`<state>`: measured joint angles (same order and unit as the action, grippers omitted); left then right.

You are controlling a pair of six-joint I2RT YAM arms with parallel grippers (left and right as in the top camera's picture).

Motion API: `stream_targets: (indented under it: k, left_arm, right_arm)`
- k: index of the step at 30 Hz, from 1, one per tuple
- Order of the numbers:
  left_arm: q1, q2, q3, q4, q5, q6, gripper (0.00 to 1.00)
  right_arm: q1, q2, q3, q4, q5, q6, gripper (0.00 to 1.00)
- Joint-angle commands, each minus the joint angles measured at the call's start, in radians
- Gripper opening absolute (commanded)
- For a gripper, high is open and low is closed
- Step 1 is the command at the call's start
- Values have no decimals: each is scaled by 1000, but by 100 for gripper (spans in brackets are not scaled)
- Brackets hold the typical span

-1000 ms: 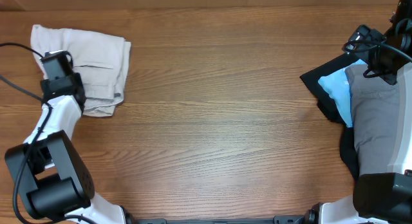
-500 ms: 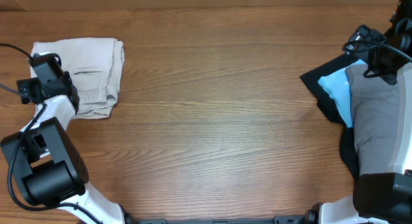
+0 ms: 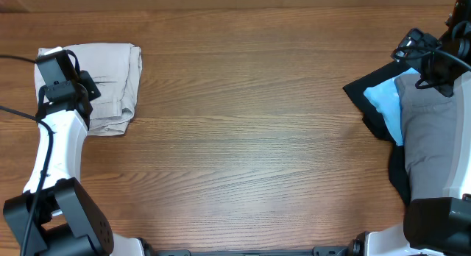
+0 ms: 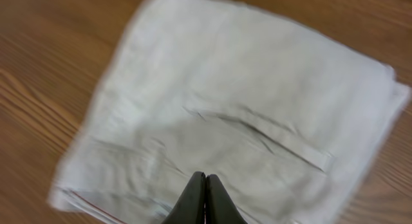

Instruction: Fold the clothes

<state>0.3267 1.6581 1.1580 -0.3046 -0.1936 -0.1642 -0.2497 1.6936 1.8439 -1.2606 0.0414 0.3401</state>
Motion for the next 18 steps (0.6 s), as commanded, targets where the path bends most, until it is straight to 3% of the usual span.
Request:
stream_targets:
  k: [1,7,13,18]
  left_arm:
    - [3,48,0,-24,182,-155,4]
    - [3,178,0,13,322,-153,4]
    - [6,264,0,-30,322,-120,4]
    - [20,213,27,-45,322,-81,4]
  right_arm:
    - [-2,-3,3,2,10,0,100]
    - [-2,-3,3,2,10,0,100]
    - [-2,-3,3,2,10,0,100]
    - [-2,-3,3,2,10,0,100]
